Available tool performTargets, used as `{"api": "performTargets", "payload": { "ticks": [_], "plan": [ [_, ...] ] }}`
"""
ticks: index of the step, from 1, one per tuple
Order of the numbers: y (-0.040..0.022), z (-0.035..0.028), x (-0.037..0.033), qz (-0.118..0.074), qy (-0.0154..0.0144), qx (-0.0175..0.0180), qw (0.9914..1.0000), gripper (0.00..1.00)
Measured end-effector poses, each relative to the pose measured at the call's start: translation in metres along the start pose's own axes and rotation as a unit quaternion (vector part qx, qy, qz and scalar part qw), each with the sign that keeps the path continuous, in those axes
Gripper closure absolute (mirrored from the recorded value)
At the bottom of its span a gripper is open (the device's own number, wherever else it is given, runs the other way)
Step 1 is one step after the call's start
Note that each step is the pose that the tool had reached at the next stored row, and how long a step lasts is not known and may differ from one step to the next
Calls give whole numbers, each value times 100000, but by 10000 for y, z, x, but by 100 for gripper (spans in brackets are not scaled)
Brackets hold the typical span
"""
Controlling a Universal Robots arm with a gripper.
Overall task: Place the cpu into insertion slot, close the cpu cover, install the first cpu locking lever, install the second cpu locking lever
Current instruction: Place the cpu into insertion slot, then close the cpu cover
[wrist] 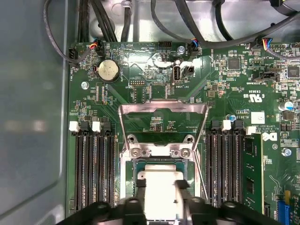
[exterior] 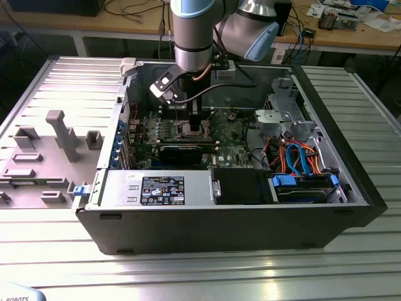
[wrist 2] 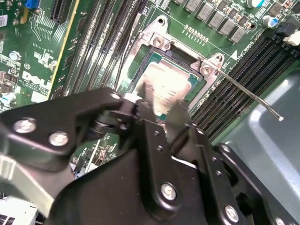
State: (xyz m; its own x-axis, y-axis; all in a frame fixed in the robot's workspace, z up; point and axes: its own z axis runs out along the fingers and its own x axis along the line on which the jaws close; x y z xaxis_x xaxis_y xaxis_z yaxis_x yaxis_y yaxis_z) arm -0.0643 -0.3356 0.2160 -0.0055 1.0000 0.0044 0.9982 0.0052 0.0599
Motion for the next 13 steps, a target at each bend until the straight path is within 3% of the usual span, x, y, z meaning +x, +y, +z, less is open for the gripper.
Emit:
{"api": "performTargets", "payload": {
  "ticks": [3,13],
  "plan": [
    [1,0,0,-1,1,3,100000,86],
    [2,0,0,-2,-1,3,100000,89]
  ]
}}
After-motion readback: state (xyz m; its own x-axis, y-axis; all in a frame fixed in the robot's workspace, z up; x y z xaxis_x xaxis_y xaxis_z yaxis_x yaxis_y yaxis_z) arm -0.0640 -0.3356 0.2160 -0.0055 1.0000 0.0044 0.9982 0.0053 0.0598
